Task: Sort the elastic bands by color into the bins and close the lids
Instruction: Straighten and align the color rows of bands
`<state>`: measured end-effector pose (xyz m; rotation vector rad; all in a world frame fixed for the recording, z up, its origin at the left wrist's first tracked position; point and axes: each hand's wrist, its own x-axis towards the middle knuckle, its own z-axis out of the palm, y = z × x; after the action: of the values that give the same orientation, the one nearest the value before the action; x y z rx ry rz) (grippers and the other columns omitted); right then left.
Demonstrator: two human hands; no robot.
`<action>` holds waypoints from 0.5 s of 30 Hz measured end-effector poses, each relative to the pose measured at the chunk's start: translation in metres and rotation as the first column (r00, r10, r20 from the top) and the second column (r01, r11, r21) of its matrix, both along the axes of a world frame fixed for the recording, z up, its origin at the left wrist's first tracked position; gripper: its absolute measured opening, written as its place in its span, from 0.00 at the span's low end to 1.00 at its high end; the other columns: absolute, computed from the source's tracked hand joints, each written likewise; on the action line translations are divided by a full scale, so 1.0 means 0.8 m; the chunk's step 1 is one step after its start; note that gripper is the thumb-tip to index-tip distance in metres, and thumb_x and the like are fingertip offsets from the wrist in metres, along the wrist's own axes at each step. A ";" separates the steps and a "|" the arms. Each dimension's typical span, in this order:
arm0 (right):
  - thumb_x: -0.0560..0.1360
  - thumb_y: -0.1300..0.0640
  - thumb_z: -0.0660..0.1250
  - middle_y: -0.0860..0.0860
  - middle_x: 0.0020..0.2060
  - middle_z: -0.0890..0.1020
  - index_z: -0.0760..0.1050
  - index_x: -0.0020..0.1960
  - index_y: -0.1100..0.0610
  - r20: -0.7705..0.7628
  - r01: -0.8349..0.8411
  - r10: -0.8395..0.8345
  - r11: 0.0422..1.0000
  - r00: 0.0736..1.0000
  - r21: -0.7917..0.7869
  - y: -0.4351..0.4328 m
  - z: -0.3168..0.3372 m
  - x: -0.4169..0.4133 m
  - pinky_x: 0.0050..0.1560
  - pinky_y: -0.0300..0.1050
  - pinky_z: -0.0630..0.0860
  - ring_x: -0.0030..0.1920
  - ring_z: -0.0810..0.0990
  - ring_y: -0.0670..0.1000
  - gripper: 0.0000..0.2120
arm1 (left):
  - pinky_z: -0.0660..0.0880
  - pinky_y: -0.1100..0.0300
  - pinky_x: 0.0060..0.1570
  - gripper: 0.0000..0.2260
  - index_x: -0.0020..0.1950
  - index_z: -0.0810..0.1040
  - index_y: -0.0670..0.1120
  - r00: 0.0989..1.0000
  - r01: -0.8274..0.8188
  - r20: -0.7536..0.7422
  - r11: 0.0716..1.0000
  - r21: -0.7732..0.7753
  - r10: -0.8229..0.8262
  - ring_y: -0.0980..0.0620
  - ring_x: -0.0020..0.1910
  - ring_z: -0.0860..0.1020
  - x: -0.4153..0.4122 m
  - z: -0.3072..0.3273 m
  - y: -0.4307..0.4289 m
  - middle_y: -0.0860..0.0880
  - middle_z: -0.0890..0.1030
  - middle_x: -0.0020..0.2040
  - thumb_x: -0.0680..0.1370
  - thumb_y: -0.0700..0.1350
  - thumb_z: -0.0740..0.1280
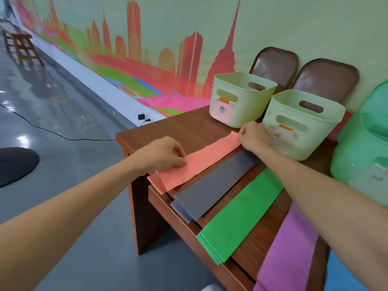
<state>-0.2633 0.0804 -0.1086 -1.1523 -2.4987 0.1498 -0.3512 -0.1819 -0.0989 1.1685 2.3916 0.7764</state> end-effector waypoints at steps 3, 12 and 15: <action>0.75 0.58 0.64 0.58 0.50 0.81 0.81 0.49 0.54 0.036 -0.005 0.004 0.999 0.999 0.032 0.001 -0.005 -0.005 0.51 0.53 0.79 0.51 0.79 0.60 0.08 | 0.72 0.62 0.44 0.06 0.50 0.78 0.49 0.999 0.005 -0.049 1.000 -0.018 -0.006 0.54 0.47 0.76 0.001 0.001 0.000 0.54 0.77 0.47 0.75 0.48 0.70; 0.76 0.65 0.61 0.59 0.54 0.78 0.76 0.55 0.60 0.043 -0.070 0.064 0.983 0.997 0.168 -0.015 -0.002 0.005 0.53 0.54 0.76 0.54 0.77 0.61 0.10 | 0.70 0.57 0.44 0.08 0.48 0.75 0.52 0.909 -0.012 -0.415 0.995 -0.097 -0.030 0.50 0.50 0.75 0.012 0.001 -0.007 0.53 0.75 0.50 0.75 0.55 0.67; 0.74 0.64 0.62 0.56 0.53 0.79 0.78 0.53 0.56 -0.008 -0.164 0.166 0.979 0.986 0.119 -0.027 0.013 0.024 0.55 0.53 0.76 0.54 0.77 0.57 0.10 | 0.73 0.55 0.47 0.07 0.50 0.75 0.51 0.903 0.055 -0.426 0.998 -0.019 -0.058 0.51 0.49 0.75 0.017 0.001 -0.005 0.53 0.72 0.50 0.76 0.52 0.67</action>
<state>-0.2439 0.0587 -0.0978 -0.8929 -2.5484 0.0553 -0.3377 -0.1862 -0.0978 1.5309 2.6843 0.5324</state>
